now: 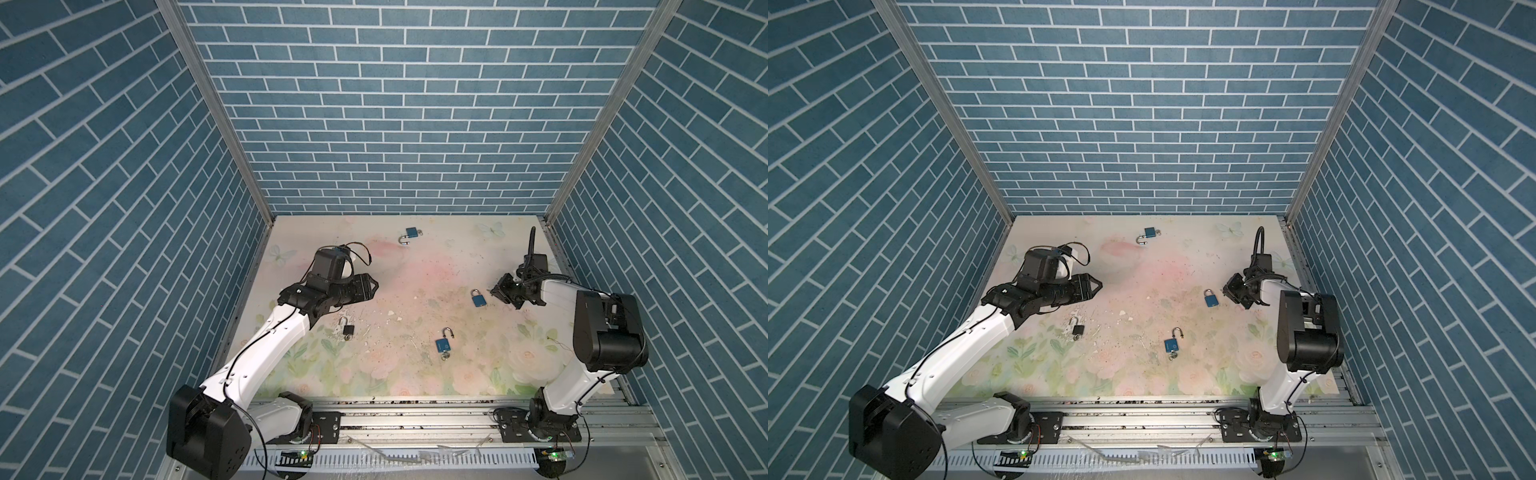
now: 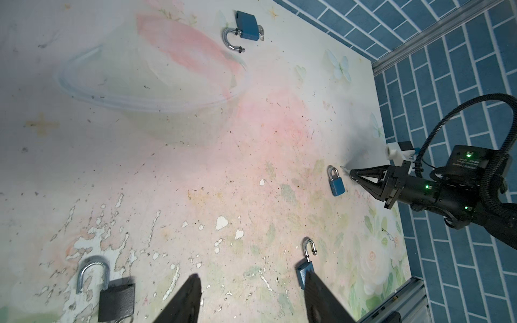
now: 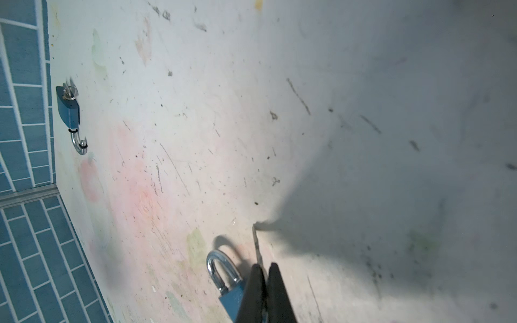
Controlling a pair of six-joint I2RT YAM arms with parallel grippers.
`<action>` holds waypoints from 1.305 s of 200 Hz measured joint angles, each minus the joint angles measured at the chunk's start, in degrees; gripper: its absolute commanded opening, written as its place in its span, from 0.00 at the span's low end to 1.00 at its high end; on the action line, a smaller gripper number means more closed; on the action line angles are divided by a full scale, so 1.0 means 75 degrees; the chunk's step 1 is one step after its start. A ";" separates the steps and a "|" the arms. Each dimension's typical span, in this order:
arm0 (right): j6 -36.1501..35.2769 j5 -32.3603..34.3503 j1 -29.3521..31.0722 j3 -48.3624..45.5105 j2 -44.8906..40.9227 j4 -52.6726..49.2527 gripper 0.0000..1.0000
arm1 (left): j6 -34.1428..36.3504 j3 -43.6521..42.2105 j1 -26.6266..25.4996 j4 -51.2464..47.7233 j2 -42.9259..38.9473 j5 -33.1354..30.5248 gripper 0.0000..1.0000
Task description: Lock with the key
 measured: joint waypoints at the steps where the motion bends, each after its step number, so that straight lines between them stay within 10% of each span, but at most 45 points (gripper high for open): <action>1: 0.0000 0.0000 0.0000 0.0003 0.0000 0.0000 0.00 | -0.0006 -0.0015 0.0000 0.0003 -0.0006 -0.0009 0.61; 261: 0.0192 -0.0175 0.0067 -0.0662 0.0029 0.0947 0.17 | 0.0157 -0.0825 0.0006 0.0140 -0.0714 -0.0423 0.65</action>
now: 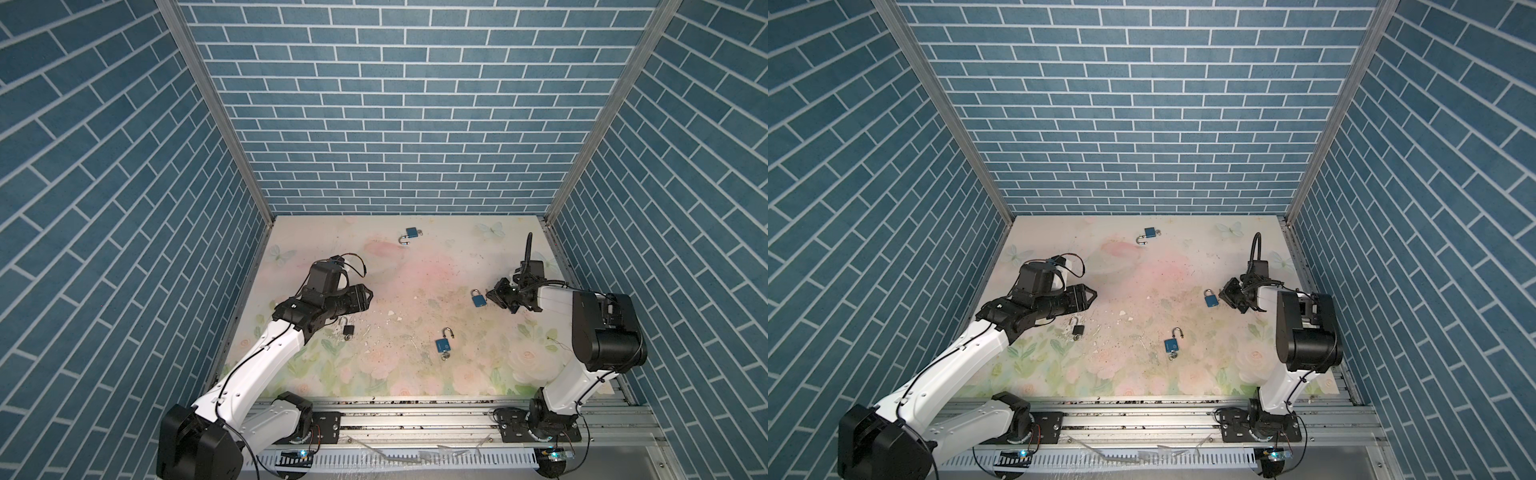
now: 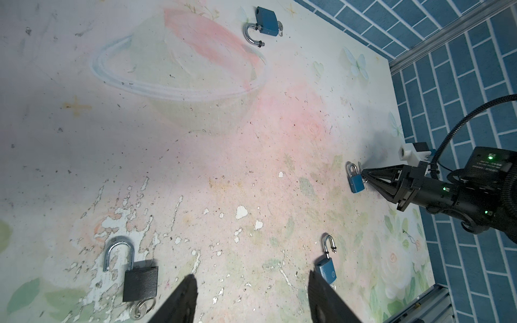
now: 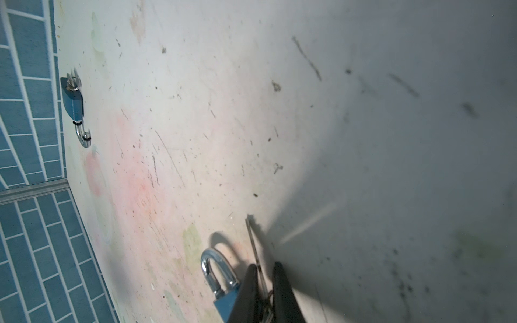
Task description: Lock with the key
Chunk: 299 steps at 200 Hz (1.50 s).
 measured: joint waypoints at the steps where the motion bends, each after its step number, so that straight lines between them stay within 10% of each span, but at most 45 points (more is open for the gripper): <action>1: 0.0000 -0.0003 0.0000 0.0000 0.0000 0.0000 0.17 | 0.0000 0.0000 0.0000 0.0000 0.0000 -0.0003 0.65; 95: -0.0399 0.0516 -0.0015 0.0067 -0.0493 -0.0883 0.47 | 0.0323 0.0102 0.0175 -0.0411 -0.0221 -0.0592 0.91; 119: -0.0723 0.0979 -0.0041 0.0280 -0.0723 -0.1664 0.86 | 0.0443 0.0140 0.0265 -0.0545 -0.0286 -0.0743 1.00; 141: -0.0979 0.1413 -0.0070 0.0504 -0.0991 -0.2518 0.99 | 0.0525 0.0169 0.0344 -0.0612 -0.0370 -0.0851 1.00; 299: -0.2891 0.3203 0.1177 0.2538 -0.3427 -0.5208 0.99 | -0.0207 0.0641 0.0577 -0.2197 -0.1364 -0.2244 1.00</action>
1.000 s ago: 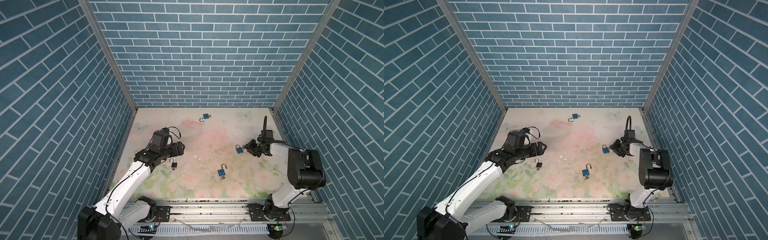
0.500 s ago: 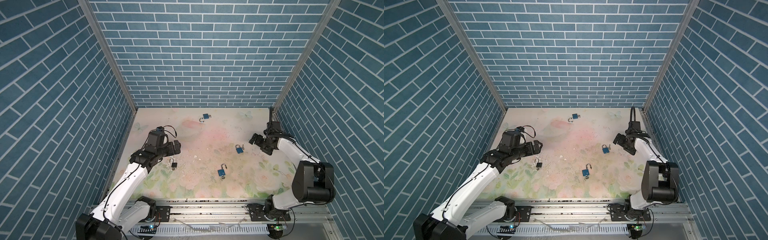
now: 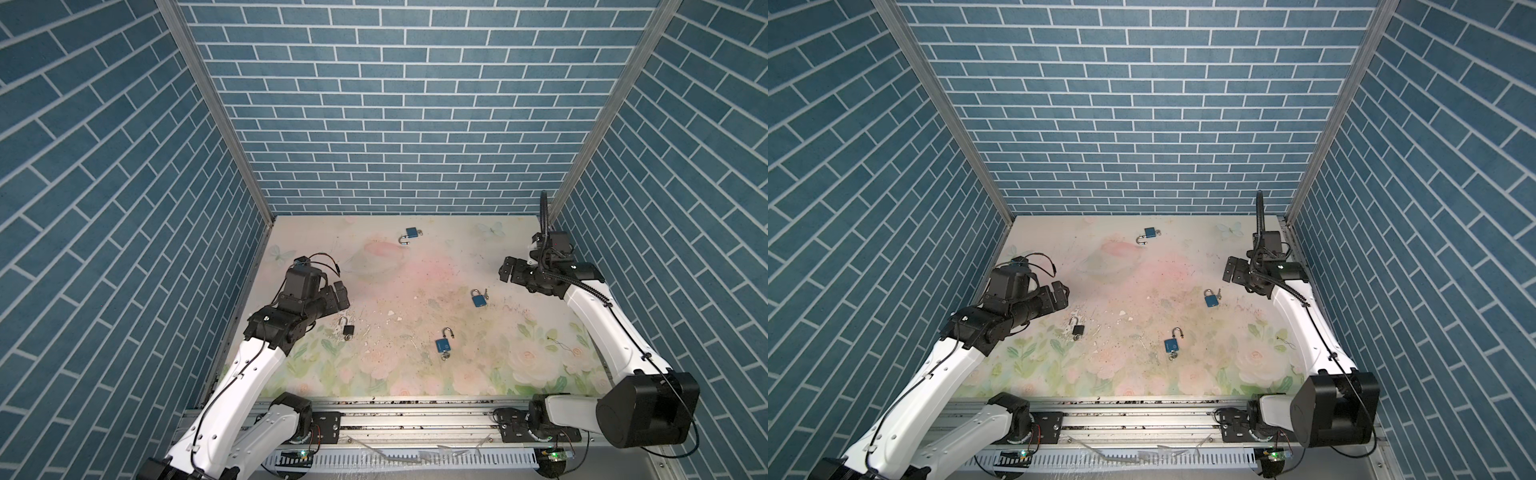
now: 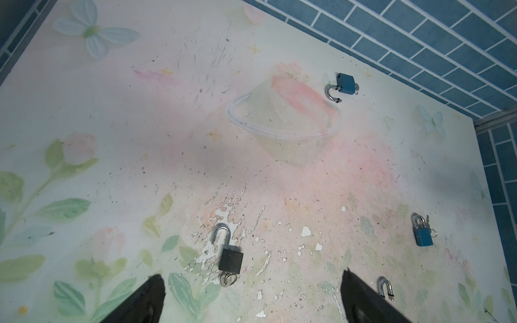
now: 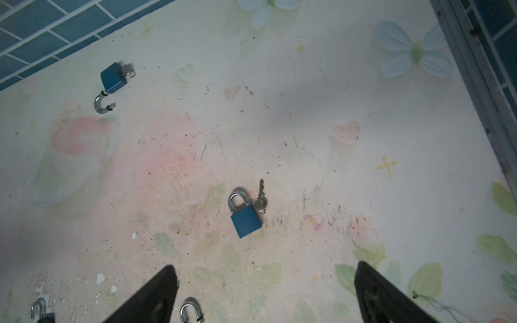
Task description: Lock with the key
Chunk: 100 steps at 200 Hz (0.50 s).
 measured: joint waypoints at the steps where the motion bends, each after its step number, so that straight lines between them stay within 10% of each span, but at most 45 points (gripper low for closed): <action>1: -0.0006 0.0015 0.0041 0.0000 -0.0006 0.0003 0.99 | -0.0006 0.0000 0.0000 -0.0009 -0.0009 -0.0003 1.00; 100: 0.0309 0.3089 0.3561 -0.0058 -0.0047 -0.0478 0.99 | -0.0490 -0.0659 0.0020 -0.0871 -0.0268 -0.0513 1.00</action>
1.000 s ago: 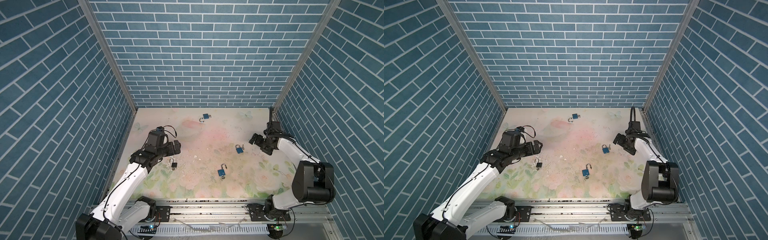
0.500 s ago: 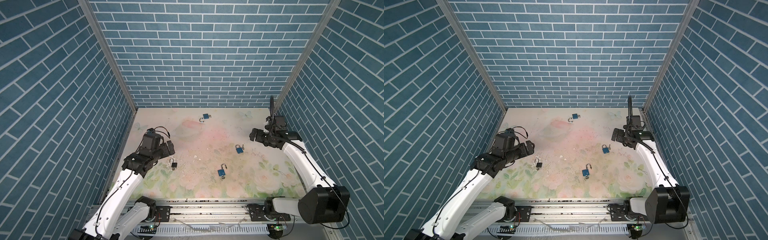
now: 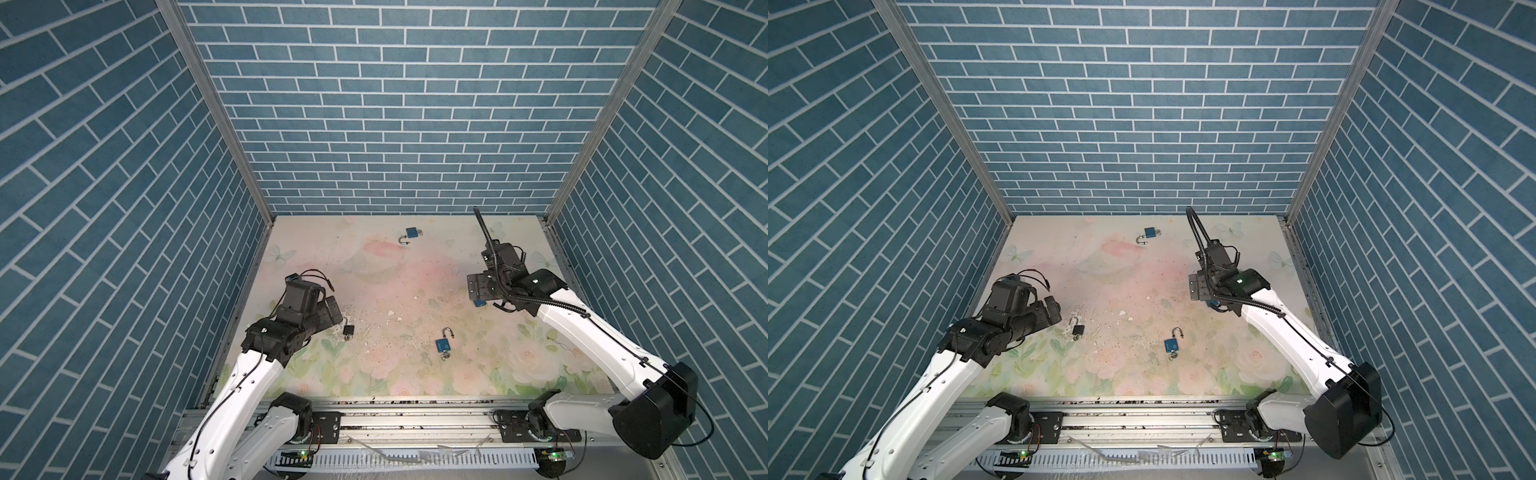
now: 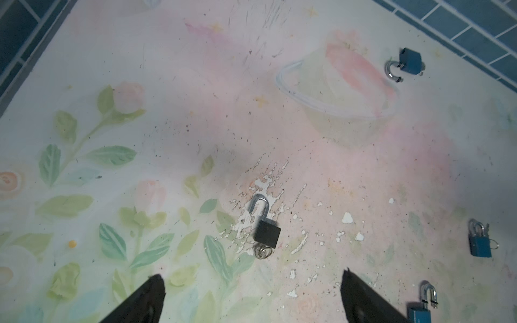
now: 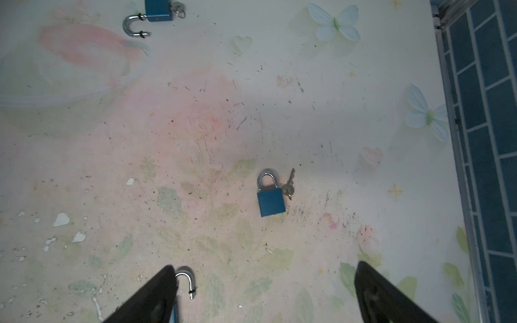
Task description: Lock with the key
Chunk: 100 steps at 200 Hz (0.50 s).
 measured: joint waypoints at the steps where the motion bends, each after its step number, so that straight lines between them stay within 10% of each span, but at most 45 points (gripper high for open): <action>1: 0.0038 0.0055 0.0061 0.0000 0.0012 -0.0026 0.99 | 0.0000 0.0000 0.0000 -0.0009 0.0015 0.0000 1.00; 43: 0.1405 0.1070 0.1647 0.0000 0.0507 -0.0644 0.99 | 0.0029 -0.0268 0.0006 -0.0166 0.0804 0.0350 0.99; 100: 0.2914 0.0906 0.1778 -0.1274 -0.0338 -0.0070 0.99 | 0.0221 -0.0283 -0.0087 -0.0105 0.2133 0.0688 0.96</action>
